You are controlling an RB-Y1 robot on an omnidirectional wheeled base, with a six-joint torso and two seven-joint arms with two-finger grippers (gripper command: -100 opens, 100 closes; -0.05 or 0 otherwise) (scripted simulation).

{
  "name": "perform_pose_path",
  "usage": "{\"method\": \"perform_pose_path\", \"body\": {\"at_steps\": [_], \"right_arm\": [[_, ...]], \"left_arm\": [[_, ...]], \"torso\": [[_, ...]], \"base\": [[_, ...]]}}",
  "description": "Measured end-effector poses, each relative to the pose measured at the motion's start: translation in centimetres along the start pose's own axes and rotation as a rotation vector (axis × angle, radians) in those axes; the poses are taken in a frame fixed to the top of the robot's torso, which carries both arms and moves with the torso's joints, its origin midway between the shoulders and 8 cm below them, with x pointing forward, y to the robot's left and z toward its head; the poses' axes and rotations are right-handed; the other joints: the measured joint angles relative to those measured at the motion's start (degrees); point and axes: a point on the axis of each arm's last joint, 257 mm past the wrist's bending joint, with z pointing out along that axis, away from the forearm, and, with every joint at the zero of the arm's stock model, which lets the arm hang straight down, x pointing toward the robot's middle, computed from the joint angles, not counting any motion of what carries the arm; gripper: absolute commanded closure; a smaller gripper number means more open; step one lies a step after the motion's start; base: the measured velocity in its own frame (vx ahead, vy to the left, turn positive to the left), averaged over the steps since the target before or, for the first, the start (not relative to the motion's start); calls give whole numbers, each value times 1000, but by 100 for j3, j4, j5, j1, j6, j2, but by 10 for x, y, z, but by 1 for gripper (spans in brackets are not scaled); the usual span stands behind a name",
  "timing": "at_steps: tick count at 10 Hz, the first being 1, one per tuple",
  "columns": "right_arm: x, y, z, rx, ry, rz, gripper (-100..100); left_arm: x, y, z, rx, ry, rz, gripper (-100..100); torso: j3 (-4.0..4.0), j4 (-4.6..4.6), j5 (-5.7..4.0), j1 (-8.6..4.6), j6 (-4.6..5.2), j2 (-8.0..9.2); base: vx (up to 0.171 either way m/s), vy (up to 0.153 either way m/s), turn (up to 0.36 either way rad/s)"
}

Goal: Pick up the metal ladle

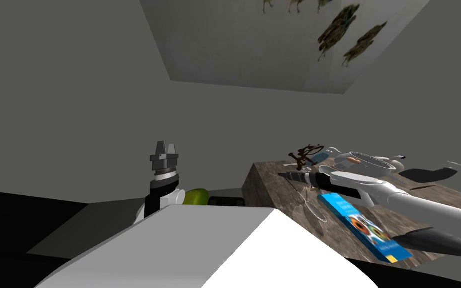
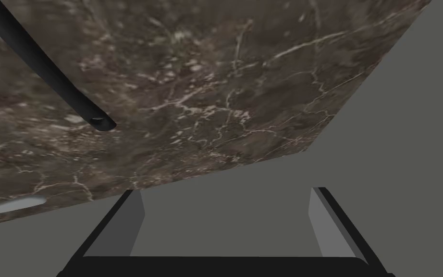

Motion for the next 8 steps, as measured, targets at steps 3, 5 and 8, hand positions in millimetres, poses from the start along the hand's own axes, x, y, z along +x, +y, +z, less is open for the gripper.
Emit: {"method": "perform_pose_path", "body": {"at_steps": [3, 5, 8], "right_arm": [[29, -32, -31, 80, 96, -9, -100], [67, -49, -54, 135, 188, 5, -100], [108, -65, -65, 163, 273, 19, -100]], "left_arm": [[0, 0, 0, 0, 0, 0, 0], [0, 0, 0, 0, 0, 0, 0], [0, 0, 0, 0, 0, 0, 0]], "torso": [[2, 1, 2, 6, 0, 3], [1, 0, 1, 9, 2, 1], [3, 1, 1, 13, 1, 6]], "base": [[29, -1, 29], [32, 10, 5], [20, 20, 1]]}}
